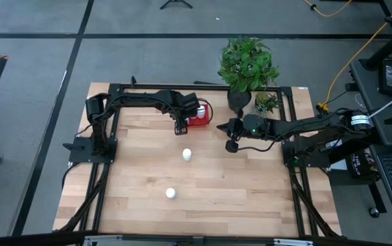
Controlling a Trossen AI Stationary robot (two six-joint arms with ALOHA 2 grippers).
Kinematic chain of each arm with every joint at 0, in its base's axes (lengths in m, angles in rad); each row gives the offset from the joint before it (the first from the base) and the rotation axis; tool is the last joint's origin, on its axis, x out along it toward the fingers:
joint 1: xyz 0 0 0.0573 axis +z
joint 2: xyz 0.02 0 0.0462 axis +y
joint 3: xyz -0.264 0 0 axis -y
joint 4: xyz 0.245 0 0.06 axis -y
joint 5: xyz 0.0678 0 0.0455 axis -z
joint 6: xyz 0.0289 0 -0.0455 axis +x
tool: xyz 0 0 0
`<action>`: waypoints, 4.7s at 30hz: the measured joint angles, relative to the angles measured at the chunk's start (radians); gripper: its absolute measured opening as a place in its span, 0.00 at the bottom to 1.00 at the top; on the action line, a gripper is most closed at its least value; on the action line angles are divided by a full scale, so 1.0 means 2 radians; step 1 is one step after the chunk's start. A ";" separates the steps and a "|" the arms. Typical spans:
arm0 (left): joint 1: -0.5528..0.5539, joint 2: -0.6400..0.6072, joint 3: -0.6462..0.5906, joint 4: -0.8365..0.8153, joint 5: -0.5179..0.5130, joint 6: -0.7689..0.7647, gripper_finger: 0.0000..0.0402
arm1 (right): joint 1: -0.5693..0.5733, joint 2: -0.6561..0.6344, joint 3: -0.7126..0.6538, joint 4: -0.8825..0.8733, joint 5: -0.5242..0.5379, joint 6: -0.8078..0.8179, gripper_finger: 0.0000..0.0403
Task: Pick and place pill bottles into a basket
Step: Put the white pill bottle into the red bin
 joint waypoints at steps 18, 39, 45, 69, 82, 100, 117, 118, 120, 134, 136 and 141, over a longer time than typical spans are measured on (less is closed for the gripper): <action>0.000 0.000 0.000 0.001 0.000 -0.004 0.48 | 0.000 0.000 0.000 0.000 -0.001 0.000 0.05; 0.000 -0.002 0.017 -0.072 -0.054 0.004 0.52 | 0.000 0.000 0.000 -0.001 -0.001 0.000 0.05; -0.001 -0.002 0.060 -0.128 -0.048 0.005 0.52 | 0.000 0.000 0.000 -0.001 -0.001 0.000 0.05; -0.159 -0.304 -0.179 0.019 0.012 -0.083 0.00 | 0.000 0.000 0.000 -0.012 -0.038 -0.030 0.05; -0.206 -0.354 -0.374 0.330 0.028 -0.075 0.07 | 0.000 0.000 0.000 0.004 -0.041 -0.039 0.05; -0.206 -0.328 -0.389 0.369 0.025 -0.096 0.54 | 0.000 0.000 0.000 0.008 -0.052 -0.010 0.05; -0.206 -0.322 -0.388 0.378 -0.032 -0.148 0.62 | 0.000 0.000 0.000 0.008 -0.053 0.014 0.05; -0.206 -0.316 -0.388 0.382 -0.032 -0.148 0.62 | 0.000 0.000 0.000 0.008 -0.053 0.014 0.05; -0.206 -0.297 -0.382 0.378 -0.031 -0.150 0.62 | 0.000 0.000 0.000 0.008 -0.053 0.014 0.05; -0.206 -0.147 -0.229 0.223 -0.005 -0.124 0.62 | 0.000 0.000 0.000 0.011 -0.053 0.013 0.05; -0.206 -0.138 -0.215 0.222 0.009 -0.118 0.62 | 0.000 0.000 0.000 0.011 -0.053 0.013 0.05; -0.205 -0.115 -0.195 0.208 0.010 -0.113 0.62 | 0.000 0.000 0.000 0.010 -0.053 0.013 0.05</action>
